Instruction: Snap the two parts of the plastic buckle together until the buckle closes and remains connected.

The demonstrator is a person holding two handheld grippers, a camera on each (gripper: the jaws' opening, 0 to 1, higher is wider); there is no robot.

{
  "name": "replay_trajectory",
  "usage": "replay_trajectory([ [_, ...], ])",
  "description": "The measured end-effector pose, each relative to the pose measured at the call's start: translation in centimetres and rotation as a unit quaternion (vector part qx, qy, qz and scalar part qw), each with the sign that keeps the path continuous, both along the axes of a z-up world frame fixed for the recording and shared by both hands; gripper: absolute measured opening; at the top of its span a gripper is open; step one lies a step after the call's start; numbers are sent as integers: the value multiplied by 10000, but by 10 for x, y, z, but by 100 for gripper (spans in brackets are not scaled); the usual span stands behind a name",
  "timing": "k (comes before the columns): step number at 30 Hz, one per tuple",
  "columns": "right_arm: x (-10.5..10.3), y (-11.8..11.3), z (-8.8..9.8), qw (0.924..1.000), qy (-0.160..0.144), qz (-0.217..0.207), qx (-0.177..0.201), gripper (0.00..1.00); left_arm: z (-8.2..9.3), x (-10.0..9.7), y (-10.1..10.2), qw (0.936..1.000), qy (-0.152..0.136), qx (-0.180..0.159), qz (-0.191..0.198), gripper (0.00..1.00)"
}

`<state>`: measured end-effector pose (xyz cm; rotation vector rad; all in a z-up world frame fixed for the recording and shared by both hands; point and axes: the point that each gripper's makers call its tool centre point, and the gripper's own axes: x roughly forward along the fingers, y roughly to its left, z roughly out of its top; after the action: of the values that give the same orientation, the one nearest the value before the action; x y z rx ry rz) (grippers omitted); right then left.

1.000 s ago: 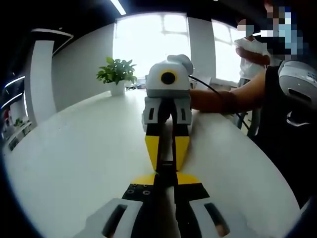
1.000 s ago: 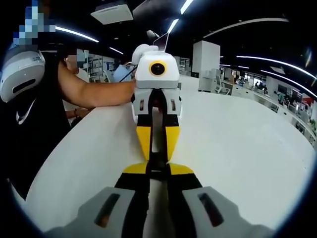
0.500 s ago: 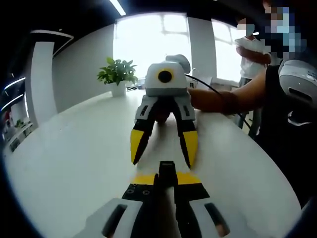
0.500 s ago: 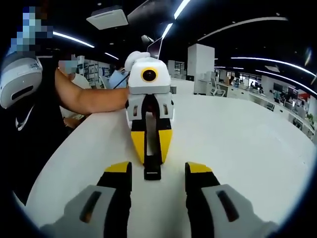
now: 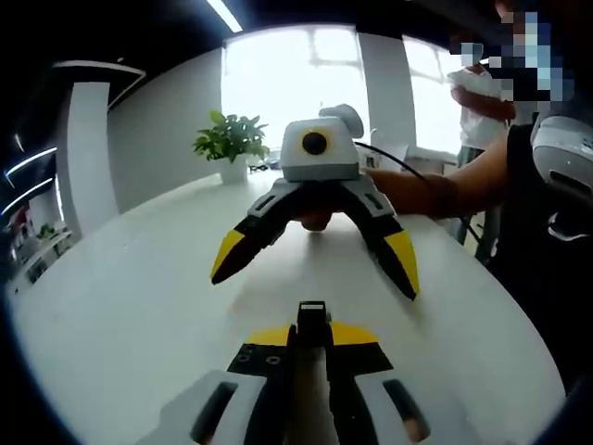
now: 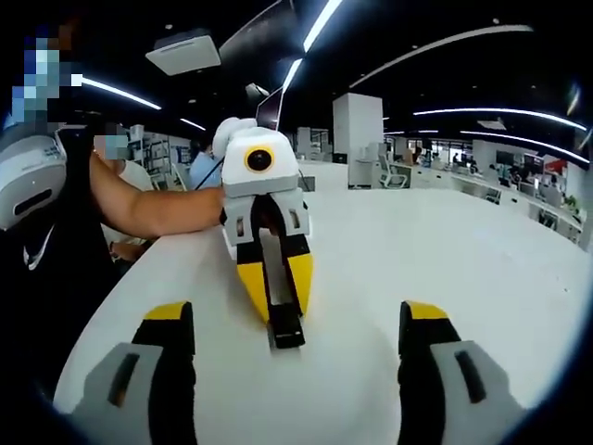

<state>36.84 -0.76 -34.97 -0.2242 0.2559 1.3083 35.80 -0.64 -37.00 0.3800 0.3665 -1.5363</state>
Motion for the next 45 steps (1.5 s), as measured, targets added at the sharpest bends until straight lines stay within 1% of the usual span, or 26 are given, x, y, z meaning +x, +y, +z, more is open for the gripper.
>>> replay_trajectory([
  [1,1,0,0,10000,-1,-35,-13,95,1,3,0,9999,26,-14,106,10],
  [3,3,-1,1,9999,16,-113,2,100,2,5,0,9999,-5,-11,162,10],
  [5,6,-3,5,9998,-10,-219,5,100,2,8,0,9997,-30,-21,254,10],
  [6,11,-5,8,9994,-89,-343,5,100,3,11,0,9995,-46,-23,309,10],
  [7,13,-6,11,9991,-155,-395,34,100,3,12,0,9994,-47,-26,333,10],
  [11,18,-10,17,9982,-219,-543,104,100,2,14,0,9992,-70,-21,380,10],
  [12,24,-13,20,9972,-290,-670,130,100,2,14,0,9992,-75,-21,389,10],
  [14,32,-17,26,9953,-294,-881,284,100,3,15,0,9990,-90,-37,426,10],
  [15,37,-20,31,9937,-355,-1000,372,100,4,16,0,9989,-104,-50,457,10],
  [18,40,-25,35,9928,-362,-1067,405,100,6,21,0,9982,-134,-92,578,10],
  [22,43,-26,32,9925,-337,-1120,356,100,5,25,0,9972,-159,-74,727,10],
  [26,42,-26,30,9929,-325,-1103,317,100,5,27,0,9970,-171,-49,757,10],
  [29,41,-26,30,9930,-345,-1082,316,100,8,27,0,9968,-143,-100,779,10],
  [33,41,-25,26,9935,-303,-1058,282,100,11,22,-1,9978,-74,-92,652,10],
  [37,41,-26,25,9937,-299,-1051,265,100,16,19,-2,9981,-101,-82,604,10],
  [40,41,-25,24,9938,-291,-1043,254,100,22,24,0,9976,-138,-86,677,10],
  [41,41,-25,24,9938,-291,-1038,256,100,25,26,1,9972,-162,-133,713,10],
  [43,40,-25,23,9940,-278,-1024,251,100,34,25,1,9971,-118,-247,711,10],
  [45,40,-25,22,9942,-275,-1017,235,100,38,23,0,9971,-128,-269,705,10],
])
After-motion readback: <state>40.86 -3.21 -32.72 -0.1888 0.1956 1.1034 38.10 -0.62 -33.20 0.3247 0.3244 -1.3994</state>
